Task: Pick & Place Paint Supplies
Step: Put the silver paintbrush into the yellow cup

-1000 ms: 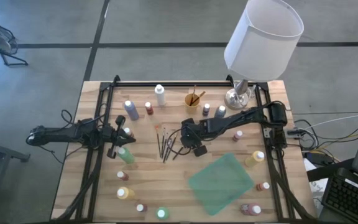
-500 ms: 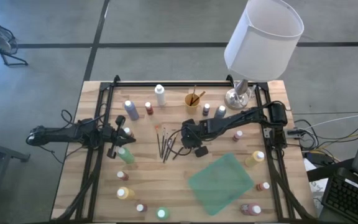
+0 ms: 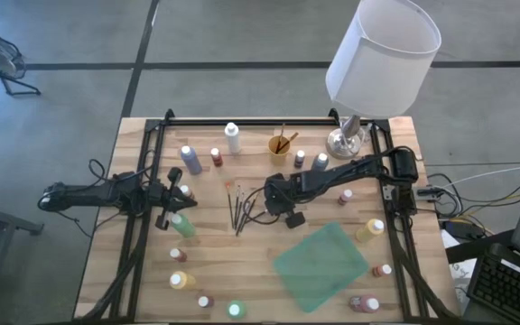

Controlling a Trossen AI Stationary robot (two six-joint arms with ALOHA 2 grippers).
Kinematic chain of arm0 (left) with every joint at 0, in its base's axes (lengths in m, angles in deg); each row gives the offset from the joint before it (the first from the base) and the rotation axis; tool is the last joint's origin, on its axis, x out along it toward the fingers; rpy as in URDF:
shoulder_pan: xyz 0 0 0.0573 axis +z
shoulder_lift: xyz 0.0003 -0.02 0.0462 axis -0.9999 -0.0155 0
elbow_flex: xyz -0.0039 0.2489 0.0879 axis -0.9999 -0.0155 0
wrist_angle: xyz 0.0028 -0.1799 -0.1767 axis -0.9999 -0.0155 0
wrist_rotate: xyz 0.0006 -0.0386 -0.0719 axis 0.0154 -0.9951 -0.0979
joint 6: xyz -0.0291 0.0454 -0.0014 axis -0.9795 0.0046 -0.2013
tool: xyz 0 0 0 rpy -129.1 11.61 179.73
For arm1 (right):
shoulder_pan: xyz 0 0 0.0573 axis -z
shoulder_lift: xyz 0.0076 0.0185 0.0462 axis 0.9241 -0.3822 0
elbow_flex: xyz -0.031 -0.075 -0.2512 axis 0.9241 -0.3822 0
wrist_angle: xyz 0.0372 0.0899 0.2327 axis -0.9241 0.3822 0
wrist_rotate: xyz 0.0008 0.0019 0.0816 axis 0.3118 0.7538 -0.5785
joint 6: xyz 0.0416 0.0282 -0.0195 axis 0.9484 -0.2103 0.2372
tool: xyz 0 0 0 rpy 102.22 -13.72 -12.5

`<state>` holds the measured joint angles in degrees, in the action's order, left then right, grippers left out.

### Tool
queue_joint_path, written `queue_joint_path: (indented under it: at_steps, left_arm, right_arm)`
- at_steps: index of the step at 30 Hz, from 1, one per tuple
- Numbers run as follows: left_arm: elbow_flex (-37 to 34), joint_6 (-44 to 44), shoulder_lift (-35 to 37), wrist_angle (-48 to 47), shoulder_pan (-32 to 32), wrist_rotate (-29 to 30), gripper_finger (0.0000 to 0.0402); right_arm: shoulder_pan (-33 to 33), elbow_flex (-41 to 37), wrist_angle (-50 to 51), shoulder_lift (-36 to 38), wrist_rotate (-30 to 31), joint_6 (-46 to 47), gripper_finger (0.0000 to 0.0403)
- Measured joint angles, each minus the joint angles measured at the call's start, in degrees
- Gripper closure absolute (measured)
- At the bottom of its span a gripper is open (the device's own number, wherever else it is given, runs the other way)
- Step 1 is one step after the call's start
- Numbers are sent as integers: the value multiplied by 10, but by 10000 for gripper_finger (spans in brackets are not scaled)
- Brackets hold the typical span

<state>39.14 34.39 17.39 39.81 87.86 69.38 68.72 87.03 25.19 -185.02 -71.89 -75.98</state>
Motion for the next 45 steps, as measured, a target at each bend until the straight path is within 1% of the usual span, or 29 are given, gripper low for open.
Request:
queue_joint_path:
  at_steps: [9, 15, 25, 45]
  left_arm:
    - [0, 0, 0, 0, 0, 0, 388]
    - [0, 0, 0, 0, 0, 0, 388]
    - [0, 0, 0, 0, 0, 0, 388]
    - [0, 0, 0, 0, 0, 0, 388]
  right_arm:
    - [0, 29, 59, -1, 0, 0, 394]
    - [0, 60, 122, -2, 0, 1, 394]
    - [-3, 110, 197, -2, -2, 2, 394]
    - [-14, 250, 331, -1, 5, -6, 394]
